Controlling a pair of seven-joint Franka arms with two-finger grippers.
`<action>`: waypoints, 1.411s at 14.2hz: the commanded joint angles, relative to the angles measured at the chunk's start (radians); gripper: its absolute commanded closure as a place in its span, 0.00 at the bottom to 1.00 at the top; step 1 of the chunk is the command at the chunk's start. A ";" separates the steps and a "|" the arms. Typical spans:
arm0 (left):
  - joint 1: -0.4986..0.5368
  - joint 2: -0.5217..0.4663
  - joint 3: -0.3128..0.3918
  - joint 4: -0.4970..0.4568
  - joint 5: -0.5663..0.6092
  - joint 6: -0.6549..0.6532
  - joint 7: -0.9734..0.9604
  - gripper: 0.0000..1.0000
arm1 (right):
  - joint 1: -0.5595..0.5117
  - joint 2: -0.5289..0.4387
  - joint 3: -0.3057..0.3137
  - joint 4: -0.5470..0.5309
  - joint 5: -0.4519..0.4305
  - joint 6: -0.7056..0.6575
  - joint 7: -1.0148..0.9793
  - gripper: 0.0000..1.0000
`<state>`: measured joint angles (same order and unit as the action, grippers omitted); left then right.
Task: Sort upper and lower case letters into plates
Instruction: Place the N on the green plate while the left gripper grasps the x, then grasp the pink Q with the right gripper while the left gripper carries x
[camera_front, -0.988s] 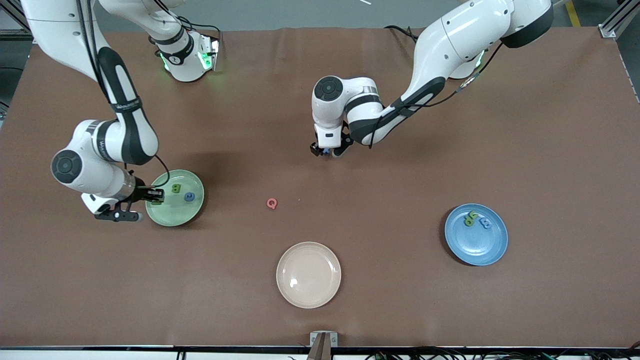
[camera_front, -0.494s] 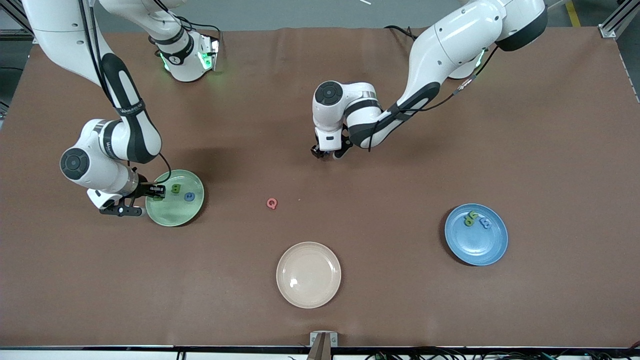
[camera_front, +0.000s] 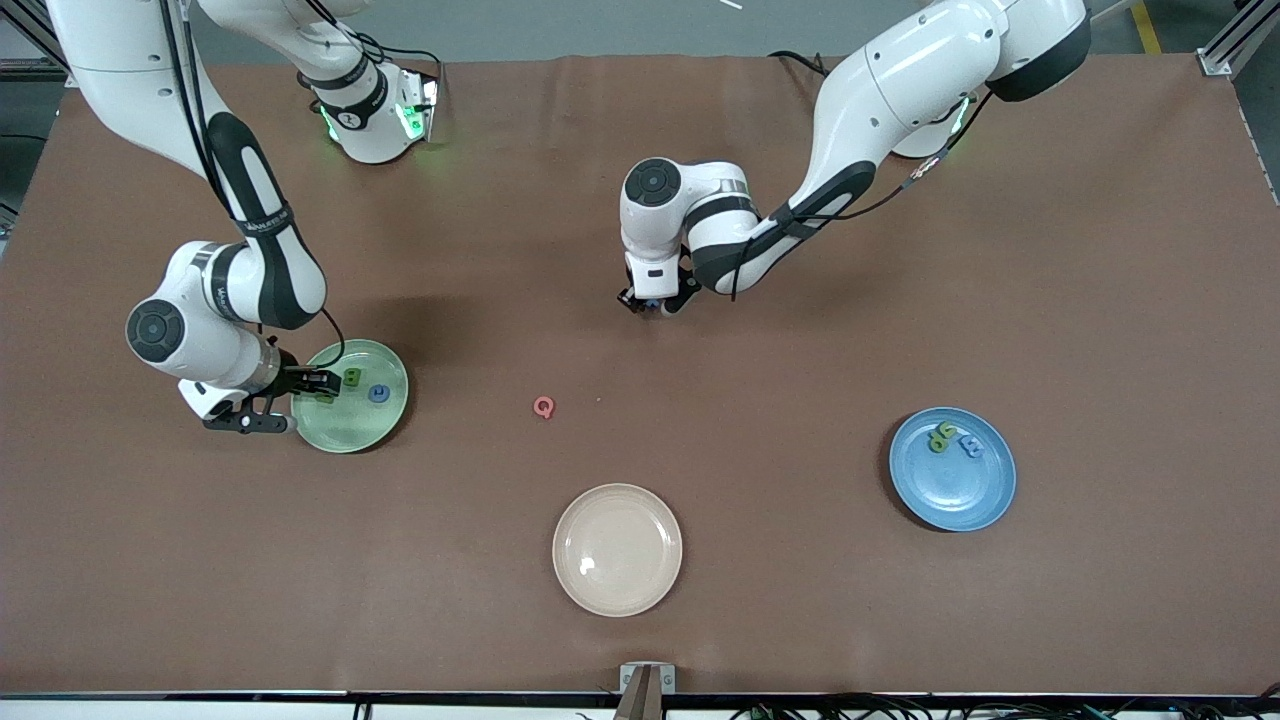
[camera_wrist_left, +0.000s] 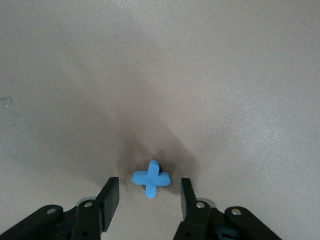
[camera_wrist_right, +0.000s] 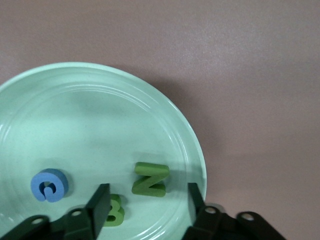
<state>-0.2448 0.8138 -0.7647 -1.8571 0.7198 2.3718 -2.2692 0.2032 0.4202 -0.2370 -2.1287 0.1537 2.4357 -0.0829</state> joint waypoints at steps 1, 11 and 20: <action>-0.016 0.008 0.021 0.012 0.010 0.009 -0.021 0.45 | 0.036 -0.031 0.016 0.028 0.007 -0.027 0.075 0.00; -0.007 0.007 0.024 0.055 0.009 0.007 -0.013 0.99 | 0.451 0.164 0.015 0.297 0.084 -0.016 0.854 0.00; 0.132 -0.015 0.015 0.289 -0.012 -0.204 0.239 1.00 | 0.541 0.267 0.016 0.309 0.083 0.121 0.878 0.13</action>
<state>-0.1733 0.8058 -0.7426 -1.6060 0.7197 2.2016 -2.1211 0.7362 0.6705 -0.2101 -1.8380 0.2166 2.5520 0.7994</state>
